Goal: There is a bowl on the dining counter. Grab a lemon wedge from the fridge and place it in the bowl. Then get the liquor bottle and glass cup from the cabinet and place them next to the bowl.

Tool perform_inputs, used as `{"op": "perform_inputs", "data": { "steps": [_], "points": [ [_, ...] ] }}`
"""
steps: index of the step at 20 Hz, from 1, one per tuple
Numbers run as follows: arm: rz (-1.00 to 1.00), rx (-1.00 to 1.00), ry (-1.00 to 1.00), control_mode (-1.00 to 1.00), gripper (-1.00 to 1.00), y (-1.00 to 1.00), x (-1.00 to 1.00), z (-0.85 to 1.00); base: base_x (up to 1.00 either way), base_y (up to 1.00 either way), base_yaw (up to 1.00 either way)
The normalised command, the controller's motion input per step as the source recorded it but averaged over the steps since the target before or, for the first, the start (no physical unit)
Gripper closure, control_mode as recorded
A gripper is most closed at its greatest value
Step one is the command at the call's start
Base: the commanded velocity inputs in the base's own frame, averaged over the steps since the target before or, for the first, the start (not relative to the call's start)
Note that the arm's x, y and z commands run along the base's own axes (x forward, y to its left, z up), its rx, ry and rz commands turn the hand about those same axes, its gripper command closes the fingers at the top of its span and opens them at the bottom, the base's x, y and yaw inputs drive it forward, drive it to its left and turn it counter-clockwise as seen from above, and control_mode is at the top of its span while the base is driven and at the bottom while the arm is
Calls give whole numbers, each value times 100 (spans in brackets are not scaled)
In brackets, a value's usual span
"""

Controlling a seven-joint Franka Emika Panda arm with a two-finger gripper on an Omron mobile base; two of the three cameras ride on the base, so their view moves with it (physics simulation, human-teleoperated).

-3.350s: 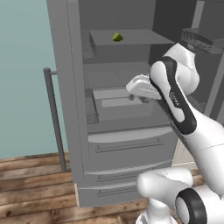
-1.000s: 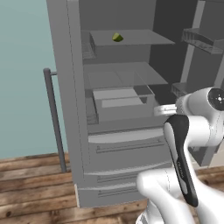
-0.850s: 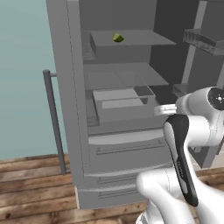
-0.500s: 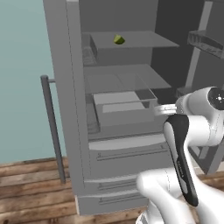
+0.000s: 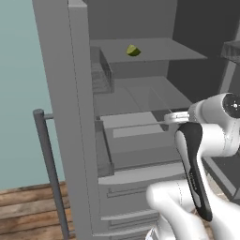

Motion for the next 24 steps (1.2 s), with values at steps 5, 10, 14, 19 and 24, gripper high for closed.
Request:
{"op": "perform_inputs", "data": {
  "steps": [5, 10, 14, 19, 24],
  "points": [
    [0, 0, 0, 100, -100, 0, 0, 0, 68, 8, -1],
    [0, 0, 0, 100, -100, 0, 0, 0, 53, 11, 0],
    [0, 0, 0, -100, -100, 0, 0, 0, 1, 0, 2],
    [0, 0, -14, -100, -100, 12, 16, 12, 0, 0, 0],
    [0, 0, -19, -100, -100, 38, 6, 54, 0, 0, 0]
  ]
}}
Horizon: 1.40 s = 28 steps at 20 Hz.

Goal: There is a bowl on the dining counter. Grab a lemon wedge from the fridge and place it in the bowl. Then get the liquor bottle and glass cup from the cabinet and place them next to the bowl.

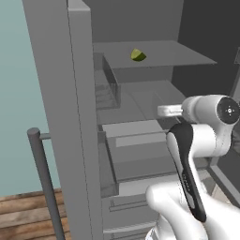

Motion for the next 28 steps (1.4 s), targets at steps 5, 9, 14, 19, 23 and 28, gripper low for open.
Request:
{"op": "perform_inputs", "data": {
  "steps": [5, 9, 14, 19, 23, 28],
  "points": [
    [-5, -3, -11, -100, -100, 36, 7, 66, 0, 0, 0],
    [-14, -13, -1, -100, -100, 22, 7, 67, 0, 0, 0],
    [-11, -19, 3, -100, -100, 6, 2, 58, 0, 0, 0],
    [0, -15, 14, -100, -100, 0, 1, 40, 0, 0, 0],
    [2, -7, 11, -100, -100, 0, 8, 14, 0, 0, 0],
    [9, -1, 6, -100, -100, 0, 21, 5, 0, 0, 0]
  ]
}}
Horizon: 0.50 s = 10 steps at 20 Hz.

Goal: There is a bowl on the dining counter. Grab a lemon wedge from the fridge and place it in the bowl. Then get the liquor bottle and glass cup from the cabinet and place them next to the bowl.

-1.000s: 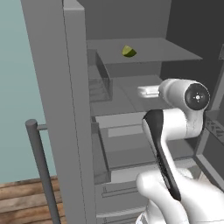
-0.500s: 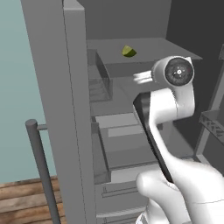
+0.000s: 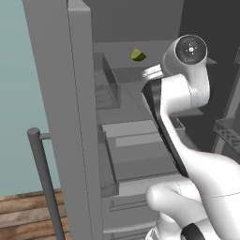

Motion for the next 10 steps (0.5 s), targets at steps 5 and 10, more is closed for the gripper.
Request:
{"op": "perform_inputs", "data": {
  "steps": [5, 10],
  "points": [
    [2, 0, 0, -100, -100, 0, 2, 0, 0, 0, 0],
    [0, 0, 0, -100, -100, 0, 0, 0, 0, 0, 0]
  ]
}}
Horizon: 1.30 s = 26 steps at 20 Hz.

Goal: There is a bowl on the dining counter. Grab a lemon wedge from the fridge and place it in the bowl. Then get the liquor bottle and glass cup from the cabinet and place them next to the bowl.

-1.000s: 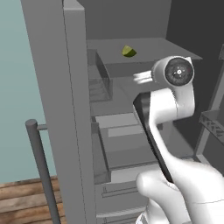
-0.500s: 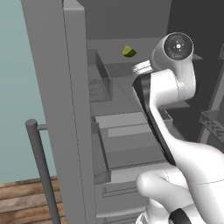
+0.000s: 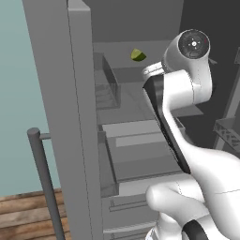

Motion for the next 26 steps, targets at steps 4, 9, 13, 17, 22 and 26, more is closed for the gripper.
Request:
{"op": "perform_inputs", "data": {
  "steps": [4, 9, 13, 17, 22, 26],
  "points": [
    [0, 5, -1, -100, -100, -11, 0, 0, 0, 0, 0],
    [0, 15, -7, -100, -100, -12, 0, 0, 0, 0, 0],
    [0, 18, -8, -100, -100, -3, 0, 3, 0, 0, 0],
    [0, 9, -5, -100, -100, 17, 0, 9, 0, 0, 0],
    [0, 2, -3, -100, -100, 43, 3, 12, 0, 0, 0],
    [0, 0, -1, -100, -100, 48, 8, 12, 0, 0, 0]
  ]
}}
